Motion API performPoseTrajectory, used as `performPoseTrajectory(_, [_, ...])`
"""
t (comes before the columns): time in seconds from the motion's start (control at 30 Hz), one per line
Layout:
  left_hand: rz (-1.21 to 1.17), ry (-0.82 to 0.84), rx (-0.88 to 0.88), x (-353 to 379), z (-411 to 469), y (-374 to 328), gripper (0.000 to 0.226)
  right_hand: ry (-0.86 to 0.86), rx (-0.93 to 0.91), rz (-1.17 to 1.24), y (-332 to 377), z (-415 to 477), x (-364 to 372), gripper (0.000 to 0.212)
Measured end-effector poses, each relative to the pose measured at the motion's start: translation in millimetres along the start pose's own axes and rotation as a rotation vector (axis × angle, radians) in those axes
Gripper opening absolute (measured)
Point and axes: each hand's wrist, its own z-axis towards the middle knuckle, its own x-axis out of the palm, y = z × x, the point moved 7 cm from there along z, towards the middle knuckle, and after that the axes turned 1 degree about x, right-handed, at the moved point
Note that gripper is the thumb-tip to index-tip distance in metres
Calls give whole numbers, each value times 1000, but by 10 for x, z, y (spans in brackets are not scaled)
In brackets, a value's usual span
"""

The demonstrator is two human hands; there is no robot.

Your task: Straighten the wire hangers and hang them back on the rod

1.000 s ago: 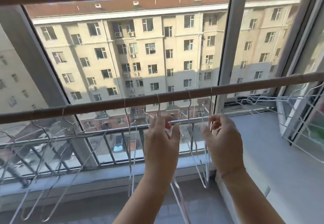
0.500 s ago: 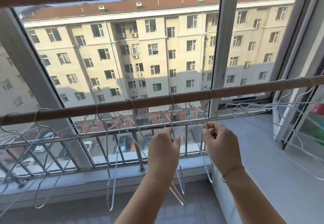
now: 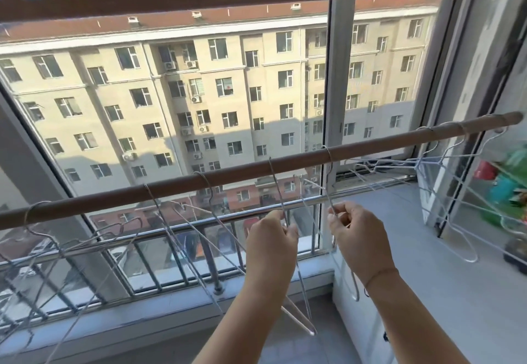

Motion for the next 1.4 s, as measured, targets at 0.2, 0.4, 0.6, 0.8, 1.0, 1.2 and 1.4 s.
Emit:
performPoseTrajectory(0.2, [1, 38, 53, 108, 77, -136, 19, -39, 32, -20, -88, 55, -74, 12])
performPoseTrajectory(0.4, [-63, 65, 40, 232, 97, -254, 26, -68, 59, -49, -225, 155, -249, 10])
performPoseTrajectory(0.6, [-67, 53, 1, 335, 50, -358, 18, -2, 47, -47, -369, 209, -336, 9])
performPoseTrajectory(0.8, [62, -104, -86, 165, -130, -378, 52, 57, -52, 14, -323, 173, -621, 11])
performPoseTrajectory(1.0, [-64, -420, 207, -54, -447, -1092, 26, -310, -76, 21, -636, 338, -1730, 6])
performPoseTrajectory(1.2, [-282, 39, 116, 1009, -360, -1680, 27, -129, 59, -205, -1232, 660, -1849, 24])
performPoseTrajectory(1.4, [-438, 244, -209, 1741, -173, -1637, 49, -14, 70, -89, -1505, 698, -1738, 19])
